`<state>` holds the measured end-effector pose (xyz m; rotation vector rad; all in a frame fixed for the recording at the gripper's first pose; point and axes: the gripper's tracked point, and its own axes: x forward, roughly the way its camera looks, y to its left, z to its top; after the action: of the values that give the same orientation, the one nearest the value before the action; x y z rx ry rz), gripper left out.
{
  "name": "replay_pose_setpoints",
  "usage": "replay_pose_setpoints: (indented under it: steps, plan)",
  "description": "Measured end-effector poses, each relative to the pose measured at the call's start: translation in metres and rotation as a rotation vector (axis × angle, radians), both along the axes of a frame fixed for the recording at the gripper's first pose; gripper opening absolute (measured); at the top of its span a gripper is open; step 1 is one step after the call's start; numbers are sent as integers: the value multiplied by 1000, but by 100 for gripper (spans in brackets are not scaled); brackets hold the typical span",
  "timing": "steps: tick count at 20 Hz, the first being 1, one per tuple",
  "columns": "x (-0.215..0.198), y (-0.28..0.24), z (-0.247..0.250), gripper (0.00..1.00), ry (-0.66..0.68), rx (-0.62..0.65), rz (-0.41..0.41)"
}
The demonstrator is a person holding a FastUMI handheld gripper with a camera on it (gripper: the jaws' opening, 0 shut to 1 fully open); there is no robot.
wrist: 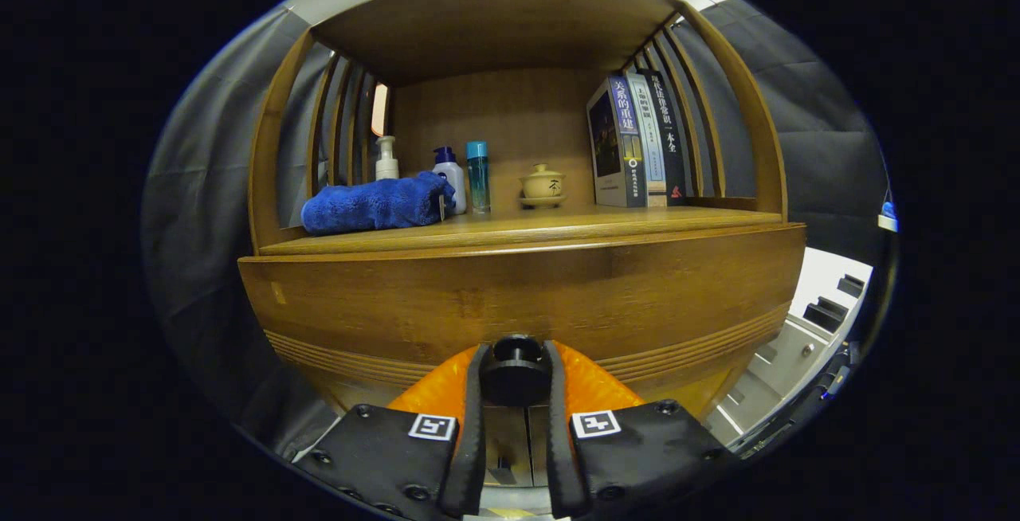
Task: Pull open the drawer, take out the items inside it, and place them on the countertop above the cabinet.
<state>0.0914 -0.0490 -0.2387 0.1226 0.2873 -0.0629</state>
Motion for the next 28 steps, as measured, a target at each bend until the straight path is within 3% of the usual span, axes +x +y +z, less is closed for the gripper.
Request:
replay_pose_setpoints:
  steps: [14,28]
  plan:
    - [-87,8,16,39,-12,-5,20]
    - [-134,13,22,39,3,-29,45]
